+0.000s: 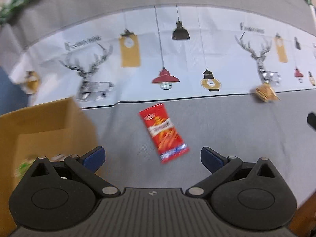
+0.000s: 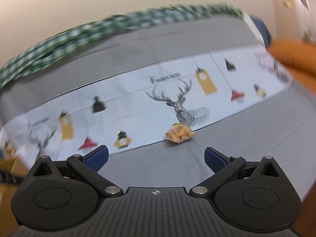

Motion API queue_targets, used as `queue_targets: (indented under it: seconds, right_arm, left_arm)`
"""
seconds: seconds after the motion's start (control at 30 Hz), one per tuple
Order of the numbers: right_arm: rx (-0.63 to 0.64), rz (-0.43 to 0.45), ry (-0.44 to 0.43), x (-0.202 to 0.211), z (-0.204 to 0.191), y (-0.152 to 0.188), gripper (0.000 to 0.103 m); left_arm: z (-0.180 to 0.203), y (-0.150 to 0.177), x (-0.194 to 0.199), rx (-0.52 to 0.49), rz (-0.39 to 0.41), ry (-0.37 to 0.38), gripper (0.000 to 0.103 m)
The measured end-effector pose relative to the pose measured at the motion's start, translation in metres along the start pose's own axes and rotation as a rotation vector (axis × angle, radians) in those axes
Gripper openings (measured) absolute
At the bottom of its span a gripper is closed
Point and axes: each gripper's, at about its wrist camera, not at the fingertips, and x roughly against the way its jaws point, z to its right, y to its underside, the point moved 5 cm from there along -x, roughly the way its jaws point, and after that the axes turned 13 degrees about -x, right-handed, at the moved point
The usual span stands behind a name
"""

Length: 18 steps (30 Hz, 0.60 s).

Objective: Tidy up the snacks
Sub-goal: 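Grasp the red spicy-strip packet with the left tool while the right tool grasps the clear peanut bag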

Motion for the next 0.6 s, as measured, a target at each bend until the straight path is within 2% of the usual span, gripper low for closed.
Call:
queue_targets:
  seconds: [0.1,0.23,0.4,0.47,0.5,0.57,0.6]
  right_arm:
    - [-0.065,-0.013,0.040,-0.068,0.013,-0.012,0.102]
    - [-0.042,-0.044,0.137,-0.164,0.023,-0.017,0.102]
    - [0.013,-0.081,0.213,-0.253,0.027,-0.017,0.102]
    - [0.007,-0.111,0.246,-0.278,0.030,-0.014,0.102]
    - [0.007,-0.123,0.274,-0.290,0.034,-0.012,0.102]
    - [0.003,-0.159,0.321,-0.310,0.046,-0.005,0.103]
    - [0.018,-0.113,0.312,-0.309,0.047,-0.004,0.102]
  left_arm:
    - [0.009,-0.019,-0.061,0.025,-0.068,0.028,0.103]
    - [0.009,-0.028,-0.123,0.072,-0.162,0.040,0.103]
    - [0.001,-0.030,-0.170,0.101,-0.205,0.004,0.103]
    - [-0.003,-0.025,-0.190,0.119,-0.253,0.019,0.103]
    - [-0.008,-0.024,-0.192,0.157,-0.232,0.044,0.103]
    - [-0.013,-0.023,-0.192,0.186,-0.199,0.035,0.103]
    - [-0.013,-0.023,-0.192,0.171,-0.188,0.033,0.103]
